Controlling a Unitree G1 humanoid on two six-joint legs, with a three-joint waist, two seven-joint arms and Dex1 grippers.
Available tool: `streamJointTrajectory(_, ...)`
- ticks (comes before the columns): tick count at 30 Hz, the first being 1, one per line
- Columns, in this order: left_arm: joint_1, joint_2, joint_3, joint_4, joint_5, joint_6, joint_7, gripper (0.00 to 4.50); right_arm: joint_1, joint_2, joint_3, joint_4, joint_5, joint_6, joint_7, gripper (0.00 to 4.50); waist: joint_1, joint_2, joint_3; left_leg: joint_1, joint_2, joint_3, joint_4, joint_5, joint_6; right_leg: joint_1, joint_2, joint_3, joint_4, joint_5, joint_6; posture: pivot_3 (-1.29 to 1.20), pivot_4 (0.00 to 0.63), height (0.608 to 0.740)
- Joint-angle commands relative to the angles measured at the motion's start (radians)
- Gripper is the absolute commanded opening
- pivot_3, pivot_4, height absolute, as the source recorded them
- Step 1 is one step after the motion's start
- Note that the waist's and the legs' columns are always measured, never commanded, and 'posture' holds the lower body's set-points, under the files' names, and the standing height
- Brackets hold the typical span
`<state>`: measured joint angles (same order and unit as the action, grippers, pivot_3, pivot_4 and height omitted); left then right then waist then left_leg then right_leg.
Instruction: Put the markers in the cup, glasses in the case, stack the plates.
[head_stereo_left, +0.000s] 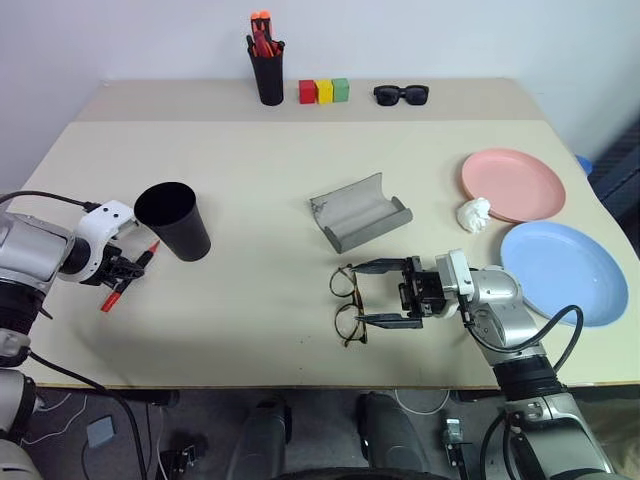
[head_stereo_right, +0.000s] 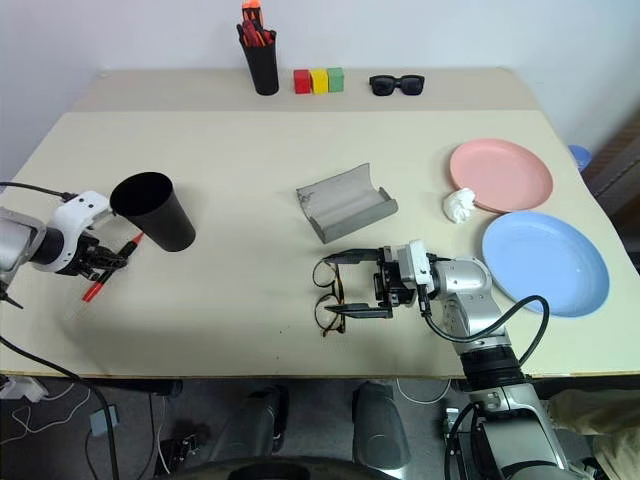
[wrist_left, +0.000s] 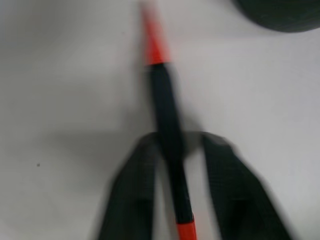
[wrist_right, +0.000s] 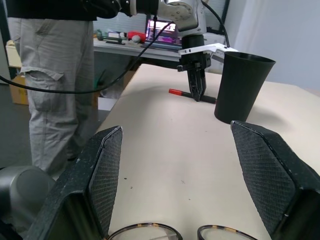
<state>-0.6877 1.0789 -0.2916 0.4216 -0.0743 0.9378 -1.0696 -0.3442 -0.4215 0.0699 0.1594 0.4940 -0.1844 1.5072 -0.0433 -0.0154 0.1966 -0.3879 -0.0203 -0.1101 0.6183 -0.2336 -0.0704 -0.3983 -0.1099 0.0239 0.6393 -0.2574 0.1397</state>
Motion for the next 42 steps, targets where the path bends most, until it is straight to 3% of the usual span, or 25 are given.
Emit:
streamJointTrajectory(1, 0.029, 0.0, 0.002, 0.004, 0.021, 0.027, 0.007, 0.02, 0.004, -0.014, -0.022, -0.029, 0.011, -0.01, -0.01, 3.54, -0.001, 0.0, 0.0, 0.0, 0.0, 0.0, 0.0, 0.0, 0.0, 0.0, 0.0, 0.0, 0.001, 0.0, 0.0, 0.0, 0.15, 0.74)
streamJointTrajectory(8, 0.193, 0.029, 0.156, -0.216, -0.054, 0.176, 0.05, 0.02, 0.016, -0.023, -0.026, -0.035, 0.014, -0.005, -0.026, 3.54, -0.01, 0.0, 0.0, 0.001, 0.0, 0.0, 0.0, 0.0, 0.0, -0.001, 0.0, 0.001, 0.005, -0.002, -0.001, 0.0, 0.15, 0.74)
streamJointTrajectory(14, 0.46, 0.018, 0.428, -0.51, -0.122, 0.252, 0.137, 0.02, 0.009, -0.016, -0.022, -0.017, 0.011, -0.007, -0.038, 3.54, -0.024, 0.0, 0.0, 0.001, 0.0, 0.0, -0.001, 0.0, 0.0, -0.003, 0.0, 0.001, 0.007, -0.003, -0.002, 0.0, 0.15, 0.74)
streamJointTrajectory(19, 0.738, -0.06, 0.671, -0.753, -0.139, 0.226, 0.196, 0.02, -0.022, -0.005, -0.019, 0.03, 0.005, -0.015, -0.034, 3.54, -0.024, 0.0, 0.0, 0.001, 0.0, 0.0, -0.001, 0.0, 0.0, -0.003, 0.0, 0.001, 0.006, -0.003, -0.003, 0.0, 0.15, 0.74)
streamJointTrajectory(22, 0.945, -0.089, 0.769, -0.909, -0.157, 0.135, 0.147, 0.02, -0.046, 0.005, -0.017, 0.065, 0.001, -0.022, -0.029, 3.54, -0.025, -0.001, 0.0, 0.0, 0.001, 0.002, -0.002, 0.0, 0.0, -0.005, -0.001, 0.002, 0.006, -0.003, -0.003, 0.0, 0.15, 0.74)
streamJointTrajectory(26, 1.084, -0.088, 0.786, -1.012, -0.152, -0.131, 0.068, 0.02, -0.064, 0.013, -0.014, 0.087, 0.0, -0.023, -0.022, 3.54, -0.004, -0.001, 0.0, 0.0, 0.0, 0.002, -0.002, 0.0, -0.001, -0.005, -0.002, 0.002, 0.005, -0.004, -0.006, 0.0, 0.15, 0.74)
streamJointTrajectory(30, 1.033, -0.075, 0.753, -1.004, -0.163, -0.259, 0.054, 0.02, -0.066, 0.01, -0.023, 0.082, -0.001, -0.018, -0.029, 3.54, 0.016, -0.001, 0.0, -0.001, 0.0, 0.001, -0.001, 0.001, -0.003, -0.004, -0.002, 0.001, 0.004, -0.008, -0.013, 0.0, 0.15, 0.74)
streamJointTrajectory(34, 0.841, -0.106, 0.67, -0.956, -0.163, -0.311, 0.129, 0.02, -0.062, 0.003, -0.033, 0.072, -0.004, -0.019, -0.048, 3.54, 0.026, -0.001, 0.0, -0.001, 0.0, 0.001, -0.001, 0.002, -0.003, -0.004, -0.002, 0.001, 0.004, -0.008, -0.012, 0.0, 0.15, 0.74)
streamJointTrajectory(38, 0.492, -0.266, 0.525, -0.903, -0.156, -0.338, 0.3, 0.02, -0.055, -0.001, -0.052, 0.05, -0.006, -0.014, -0.093, 3.54, 0.031, -0.002, 0.0, -0.002, 0.0, -0.001, 0.001, 0.002, -0.004, -0.003, -0.002, -0.001, 0.003, -0.005, -0.008, 0.0, 0.15, 0.74)
streamJointTrajectory(42, 0.36, -0.371, 0.46, -0.858, -0.142, -0.385, 0.377, 0.02, -0.069, 0.018, -0.072, 0.042, 0.01, -0.012, -0.142, 3.54, 0.014, -0.002, 0.0, -0.002, 0.0, -0.001, 0.002, 0.002, -0.004, -0.002, -0.001, -0.001, 0.002, -0.003, -0.004, 0.0, 0.15, 0.74)
